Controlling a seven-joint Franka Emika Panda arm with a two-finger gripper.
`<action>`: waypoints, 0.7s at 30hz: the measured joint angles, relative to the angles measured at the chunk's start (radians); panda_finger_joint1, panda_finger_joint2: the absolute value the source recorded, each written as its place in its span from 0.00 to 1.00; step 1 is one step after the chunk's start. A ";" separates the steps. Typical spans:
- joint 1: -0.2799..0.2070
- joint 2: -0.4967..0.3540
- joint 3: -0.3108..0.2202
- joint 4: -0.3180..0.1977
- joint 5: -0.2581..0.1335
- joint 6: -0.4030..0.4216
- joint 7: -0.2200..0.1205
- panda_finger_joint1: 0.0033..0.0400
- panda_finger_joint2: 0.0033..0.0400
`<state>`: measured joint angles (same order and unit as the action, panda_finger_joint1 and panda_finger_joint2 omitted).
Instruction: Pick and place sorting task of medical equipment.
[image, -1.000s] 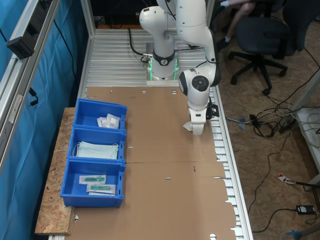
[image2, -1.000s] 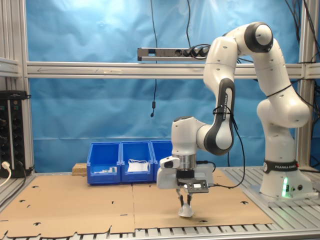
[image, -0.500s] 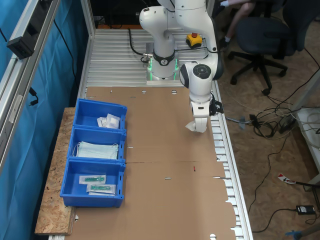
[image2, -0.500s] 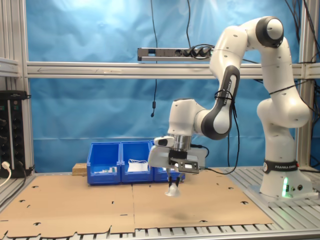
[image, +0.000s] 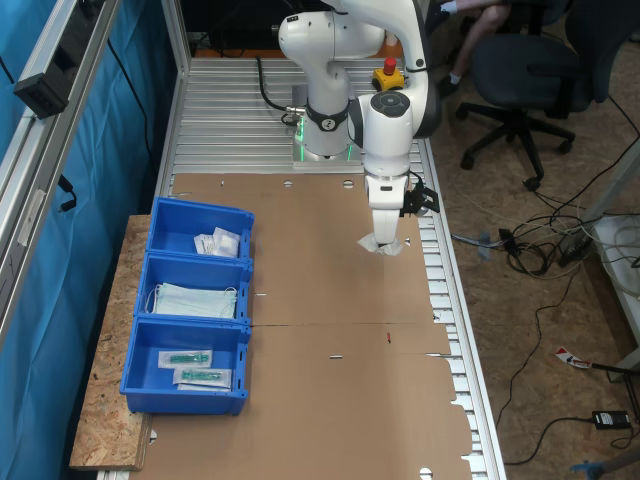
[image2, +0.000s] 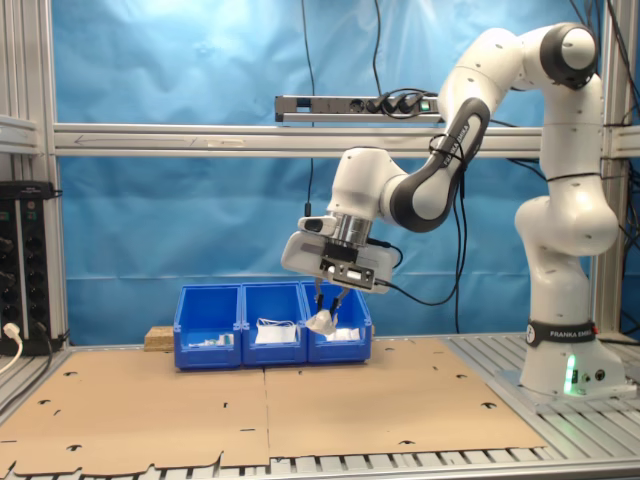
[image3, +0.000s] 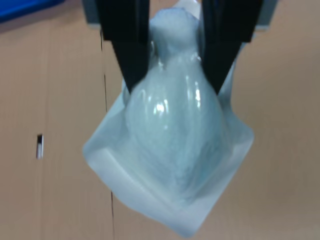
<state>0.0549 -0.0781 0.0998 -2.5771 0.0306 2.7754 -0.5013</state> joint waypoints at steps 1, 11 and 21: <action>-0.010 -0.015 -0.003 0.000 0.000 -0.014 0.000 0.10 0.10; -0.115 -0.122 -0.033 0.024 0.000 -0.163 0.000 0.10 0.10; -0.278 -0.182 -0.052 0.080 0.000 -0.358 0.000 0.10 0.10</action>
<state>-0.2230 -0.2603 0.0474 -2.4969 0.0306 2.4170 -0.5014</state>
